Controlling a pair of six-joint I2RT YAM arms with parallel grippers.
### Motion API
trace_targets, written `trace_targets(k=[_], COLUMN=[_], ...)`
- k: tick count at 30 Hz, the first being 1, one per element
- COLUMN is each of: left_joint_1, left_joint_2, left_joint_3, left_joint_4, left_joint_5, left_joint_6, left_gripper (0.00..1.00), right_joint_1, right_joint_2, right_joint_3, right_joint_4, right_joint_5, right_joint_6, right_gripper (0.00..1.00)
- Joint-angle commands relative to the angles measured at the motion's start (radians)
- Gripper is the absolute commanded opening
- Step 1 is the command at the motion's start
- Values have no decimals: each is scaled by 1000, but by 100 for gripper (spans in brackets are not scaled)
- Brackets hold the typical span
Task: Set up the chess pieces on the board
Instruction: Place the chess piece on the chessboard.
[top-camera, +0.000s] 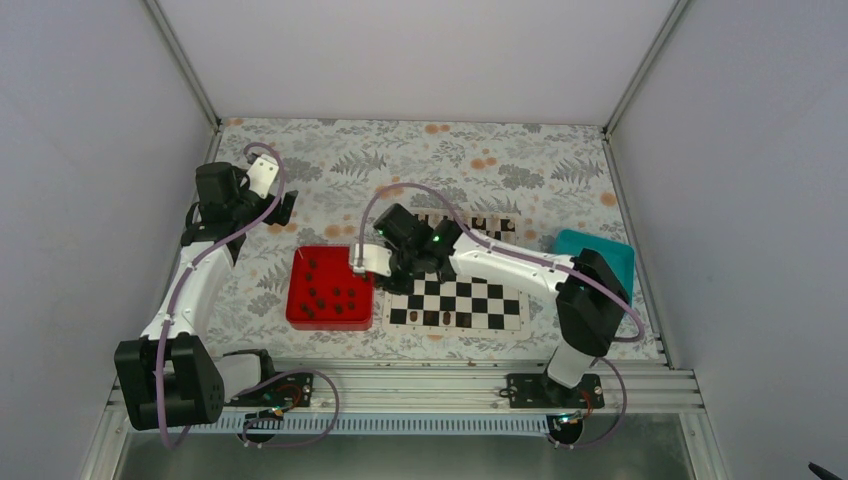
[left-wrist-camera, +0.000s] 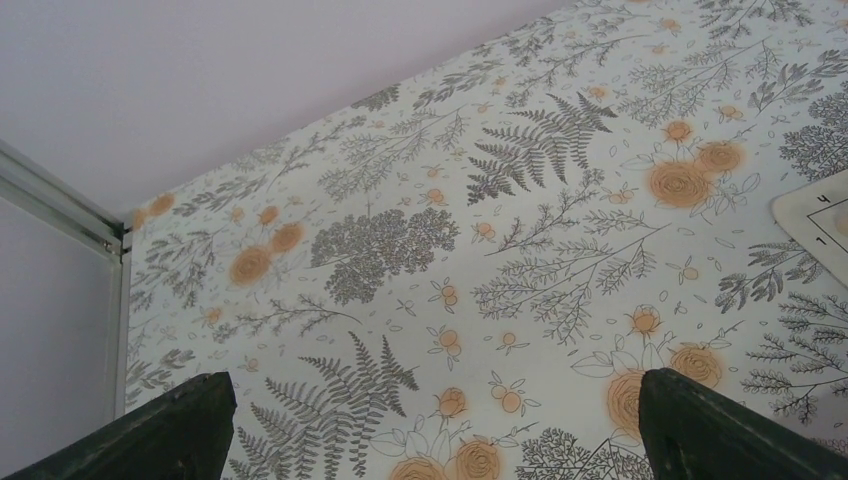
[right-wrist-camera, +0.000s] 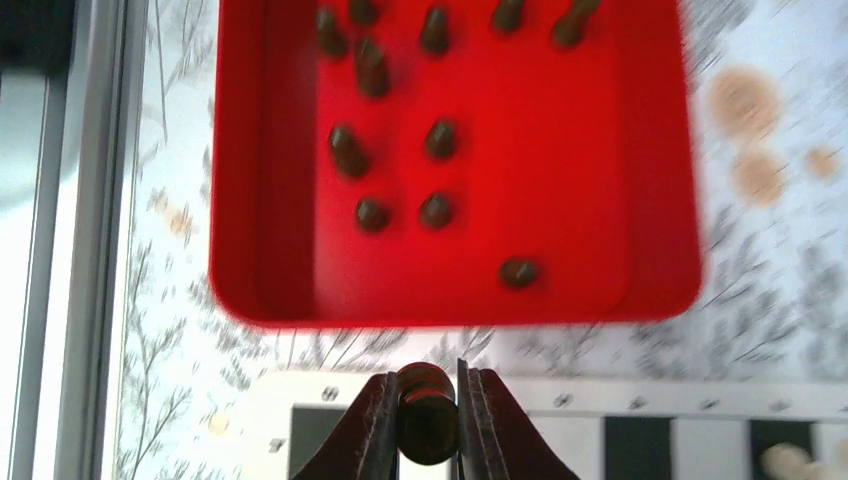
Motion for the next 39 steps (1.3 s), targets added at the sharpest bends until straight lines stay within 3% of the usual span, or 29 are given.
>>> trace_targets(k=[1, 22, 39], left_joint_1=[5, 5, 5], left_joint_2=[-8, 8, 13], left_joint_3=[5, -3, 2], left_joint_4=[12, 14, 8], left_joint_5=[-7, -35, -29], left_joint_6=[-8, -6, -5], left_gripper=[100, 100, 100], right_joint_1=[-3, -3, -3], right_joint_2=[-61, -61, 27], right_joint_3=[-116, -319, -301], right_joint_4=[27, 122, 155], right_joint_5=[-16, -95, -80], right_joint_6=[-18, -77, -96], right_gripper=[8, 8, 9])
